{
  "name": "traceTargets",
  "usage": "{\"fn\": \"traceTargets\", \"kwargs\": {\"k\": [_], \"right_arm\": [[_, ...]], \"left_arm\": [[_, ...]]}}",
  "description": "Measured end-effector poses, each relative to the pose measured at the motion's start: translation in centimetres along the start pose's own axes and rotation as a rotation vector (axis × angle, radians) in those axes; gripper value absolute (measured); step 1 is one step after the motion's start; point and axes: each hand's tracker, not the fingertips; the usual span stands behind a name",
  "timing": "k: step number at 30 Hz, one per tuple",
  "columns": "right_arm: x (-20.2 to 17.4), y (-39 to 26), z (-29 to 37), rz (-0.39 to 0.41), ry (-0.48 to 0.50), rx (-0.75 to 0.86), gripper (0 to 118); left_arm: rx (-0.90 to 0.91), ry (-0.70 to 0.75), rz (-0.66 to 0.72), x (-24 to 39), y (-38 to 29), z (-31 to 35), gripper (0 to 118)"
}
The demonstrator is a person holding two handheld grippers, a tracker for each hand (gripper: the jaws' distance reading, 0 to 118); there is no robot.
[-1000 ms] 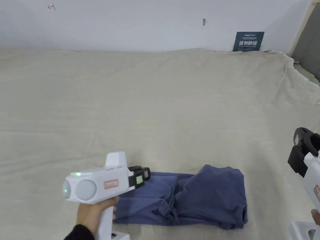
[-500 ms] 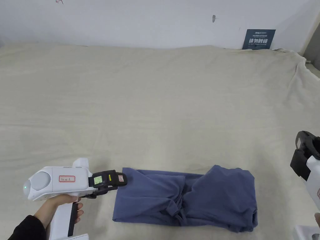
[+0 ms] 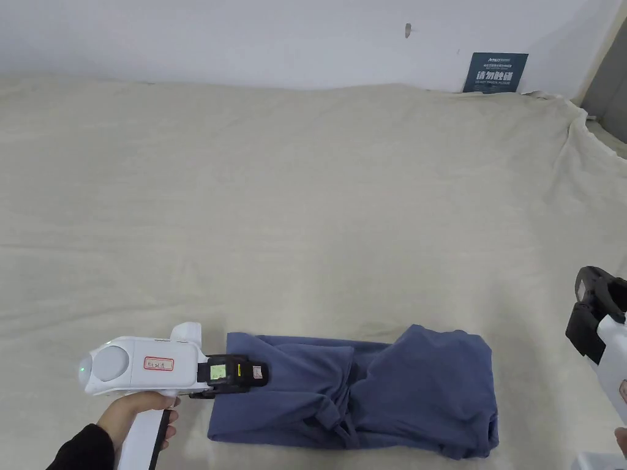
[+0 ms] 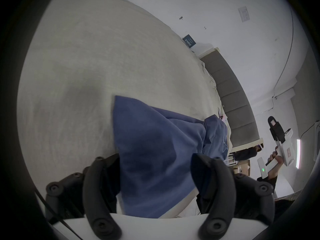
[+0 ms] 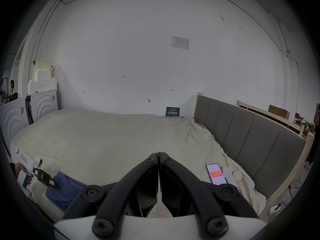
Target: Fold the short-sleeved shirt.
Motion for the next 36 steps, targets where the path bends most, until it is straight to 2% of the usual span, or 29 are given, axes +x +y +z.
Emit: {"fn": "traceTargets", "kwargs": {"k": [3, 5, 7, 9, 15, 23, 26, 34, 36], "right_arm": [[0.1, -0.1, -0.1, 0.0, 0.004, 0.002, 0], [0.1, -0.1, -0.2, 0.001, 0.007, 0.003, 0], [0.3, -0.3, -0.4, 0.001, 0.01, 0.003, 0], [0.4, -0.2, -0.4, 0.0, 0.013, 0.003, 0], [0.0, 0.5, 0.0, -0.006, 0.021, 0.021, 0], [-0.2, 0.8, 0.2, -0.014, 0.047, 0.041, 0], [-0.3, 0.7, 0.1, -0.018, 0.055, 0.042, 0], [0.0, 0.7, 0.5, -0.03, 0.064, 0.052, 0], [0.2, 0.8, 0.7, -0.036, 0.062, 0.057, 0]], "left_arm": [[0.001, 0.062, -0.001, -0.7, 0.1, 0.4, 31], [0.009, 0.054, 0.011, -1.1, -0.1, 0.9, 18], [0.028, 0.067, 0.009, -0.7, -0.5, 1.2, 12], [0.042, 0.089, -0.023, 0.3, -0.9, 1.6, 9], [0.06, 0.109, 0.022, 1.6, -1.2, 4.5, 7], [0.122, 0.28, 0.012, 0.0, -1.7, 12.4, 7], [0.127, 0.318, 0.05, 0.4, -1.4, 14.0, 7], [0.098, 0.346, -0.027, 9.0, 0.7, 12.7, 7], [0.082, 0.286, -0.093, 12.5, 1.0, 11.3, 7]]}}
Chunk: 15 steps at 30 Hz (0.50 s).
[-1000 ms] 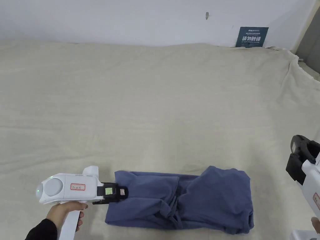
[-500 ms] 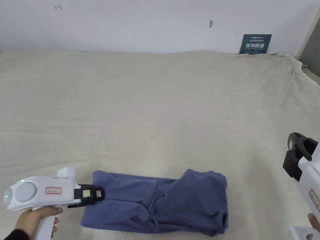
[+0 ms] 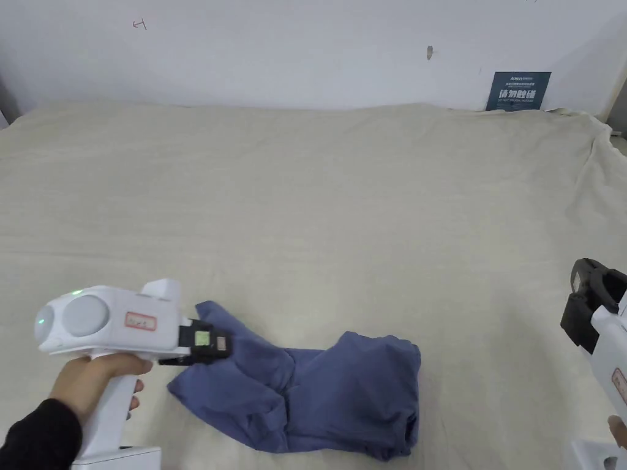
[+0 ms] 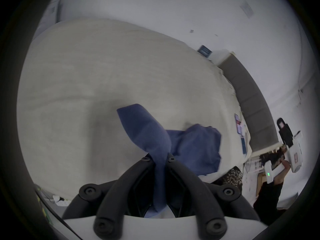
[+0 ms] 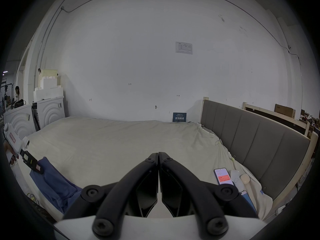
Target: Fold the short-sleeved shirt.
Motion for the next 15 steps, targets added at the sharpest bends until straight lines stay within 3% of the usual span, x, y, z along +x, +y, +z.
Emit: {"fn": "traceTargets", "kwargs": {"k": [7, 15], "right_arm": [[0.7, -0.1, 0.7, -0.016, -0.012, -0.001, 0], [1.9, -0.7, 1.5, -0.025, -0.039, -0.005, 0]], "left_arm": [[-0.113, -0.059, -0.138, 8.3, 1.2, -6.3, 7], [-0.238, -0.032, -0.156, 13.7, -0.7, -17.0, 7]]}}
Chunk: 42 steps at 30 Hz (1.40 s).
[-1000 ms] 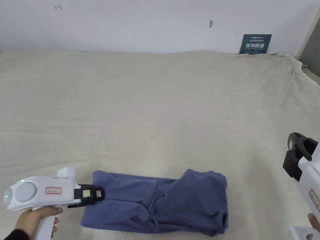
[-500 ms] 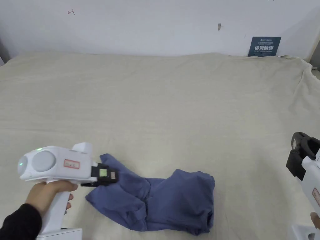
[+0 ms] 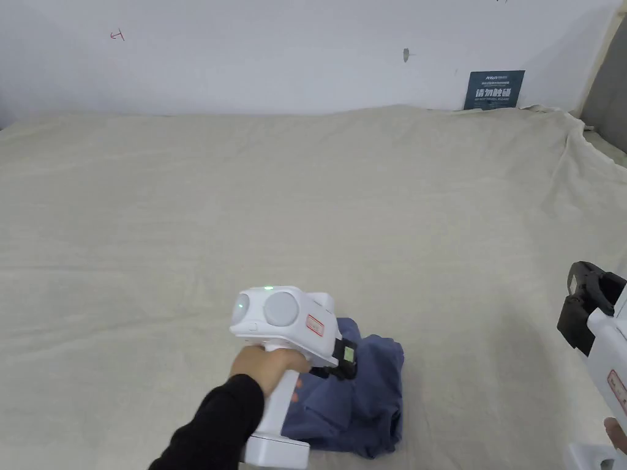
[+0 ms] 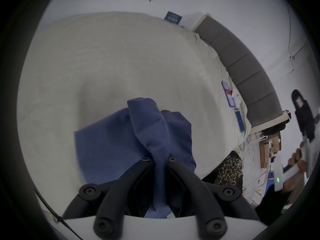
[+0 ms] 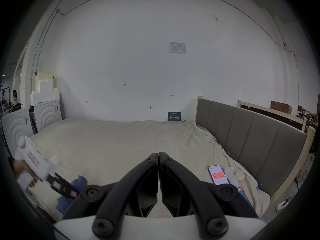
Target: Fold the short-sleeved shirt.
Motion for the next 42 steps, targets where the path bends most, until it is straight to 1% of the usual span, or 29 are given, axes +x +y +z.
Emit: {"fn": "traceTargets", "kwargs": {"k": [1, 5, 8, 10, 11, 13, 14, 15, 17, 18, 19, 22, 23, 24, 26, 27, 28, 29, 30, 31, 32, 34, 37, 42], "right_arm": [[0.1, -0.1, 0.1, 0.0, -0.003, -0.001, 0], [0.5, -0.3, 0.1, -0.002, -0.015, -0.01, 0], [0.1, -0.3, -0.1, -0.006, -0.02, -0.018, 0], [0.1, -0.3, -0.2, -0.006, -0.023, -0.021, 0], [-0.2, -0.1, -0.3, -0.007, -0.023, -0.022, 0], [-0.3, 0.0, -0.4, -0.008, -0.023, -0.022, 0], [-0.4, 0.1, -0.4, -0.008, -0.022, -0.021, 0], [-0.6, 0.4, -0.4, -0.007, -0.021, -0.019, 0], [-0.8, 0.7, -0.4, -0.005, -0.018, -0.015, 0], [0.0, 0.3, -0.3, -0.004, -0.018, -0.012, 0], [0.9, -0.2, -0.1, -0.002, -0.016, -0.01, 0], [1.1, 0.0, 0.0, -0.002, -0.016, -0.002, 0], [1.3, -0.2, 0.1, -0.003, -0.017, 0.001, 0], [1.3, -0.1, 0.1, -0.002, -0.017, 0.003, 0], [1.4, -0.1, 0.1, 0.0, -0.017, 0.004, 0], [1.4, -0.1, 0.1, -0.001, -0.017, 0.004, 0], [1.4, -0.2, 0.1, -0.002, -0.015, 0.003, 0], [1.5, -0.2, 0.1, -0.001, -0.015, 0.003, 0], [1.5, -0.2, 0.1, 0.0, -0.015, 0.003, 0], [1.4, -0.3, 0.2, 0.0, -0.014, 0.002, 0], [1.4, -0.4, 0.2, 0.0, -0.012, 0.001, 0], [1.5, -0.6, 0.2, 0.002, -0.013, -0.002, 0], [1.7, -0.8, 0.3, -0.002, -0.014, -0.006, 0], [2.4, -1.2, 0.3, 0.002, -0.022, -0.019, 0]], "left_arm": [[-0.009, 0.001, 0.014, 0.5, -0.2, -1.0, 7], [-0.017, 0.071, -0.004, 2.2, -1.0, -4.4, 7], [-0.002, 0.114, -0.014, 2.9, -1.5, -5.5, 8], [0.011, 0.147, -0.05, 3.7, -1.9, -5.4, 12], [0.015, 0.142, -0.059, 3.9, -2.0, -5.3, 16], [0.008, 0.14, -0.061, 4.2, -1.9, -4.9, 36], [0.013, 0.107, -0.06, 4.4, -1.9, -4.5, 48], [0.023, 0.077, -0.045, 4.5, -1.8, -3.9, 66], [0.085, 0.034, -0.024, 4.9, -1.7, -2.2, 83], [0.13, 0.019, -0.026, 4.9, -1.7, -0.9, 89], [0.169, 0.011, -0.031, 4.8, -1.7, 0.1, 90], [0.293, -0.018, -0.041, 4.2, -1.8, 3.6, 90], [0.335, -0.019, -0.048, 3.7, -2.0, 4.5, 90], [0.373, 0.011, -0.057, 3.2, -2.2, 5.2, 90], [0.458, 0.077, -0.076, 2.4, -2.8, 6.0, 86], [0.501, 0.121, -0.081, 1.9, -3.3, 6.2, 73], [0.53, 0.137, -0.09, 1.4, -3.7, 6.2, 55], [0.56, 0.153, -0.106, 1.0, -4.2, 6.1, 55], [0.59, 0.154, -0.115, 0.5, -4.7, 5.8, 46], [0.601, 0.16, -0.115, 0.1, -5.1, 5.4, 24], [0.594, 0.163, -0.107, -0.3, -5.4, 4.8, 13], [0.61, 0.168, -0.098, -1.0, -6.2, 3.6, 2], [0.612, 0.189, -0.091, -1.1, -7.3, 1.5, 0], [0.558, 0.171, -0.104, 0.0, -8.9, -2.3, 0]]}}
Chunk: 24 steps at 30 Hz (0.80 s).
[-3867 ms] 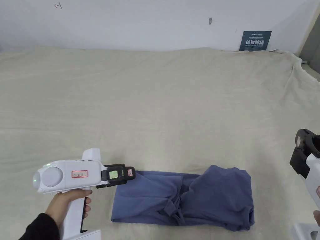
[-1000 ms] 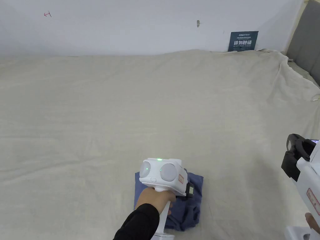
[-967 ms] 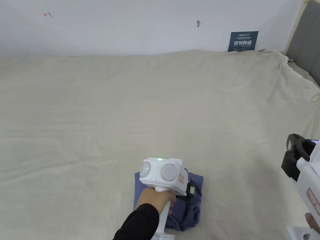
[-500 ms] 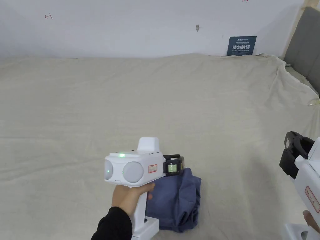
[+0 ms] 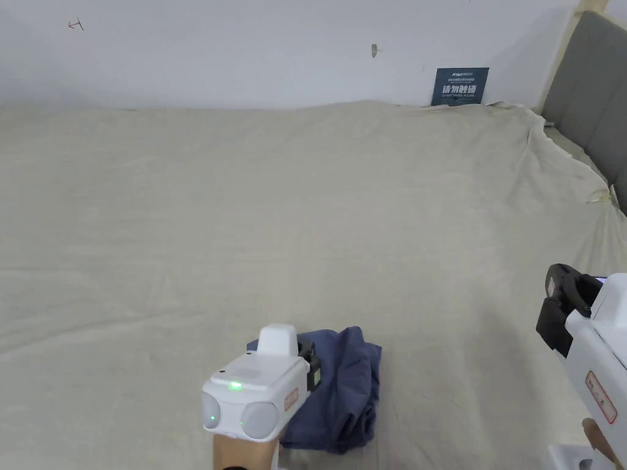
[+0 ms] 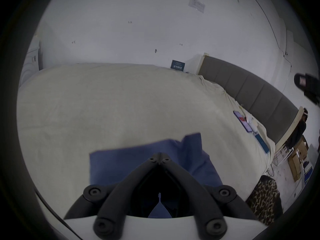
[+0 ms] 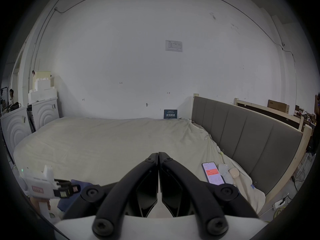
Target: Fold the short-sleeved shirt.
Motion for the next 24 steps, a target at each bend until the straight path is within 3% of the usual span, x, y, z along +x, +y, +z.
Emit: {"fn": "traceTargets", "kwargs": {"k": [18, 24], "right_arm": [[0.5, 0.0, 0.3, -0.003, -0.028, -0.016, 0], [0.1, 0.9, 0.8, 0.004, -0.017, 0.007, 0]], "left_arm": [[-0.055, -0.085, -0.088, 6.8, -4.0, -2.7, 0], [0.094, -0.132, -0.089, 6.3, -0.3, 1.3, 0]]}}
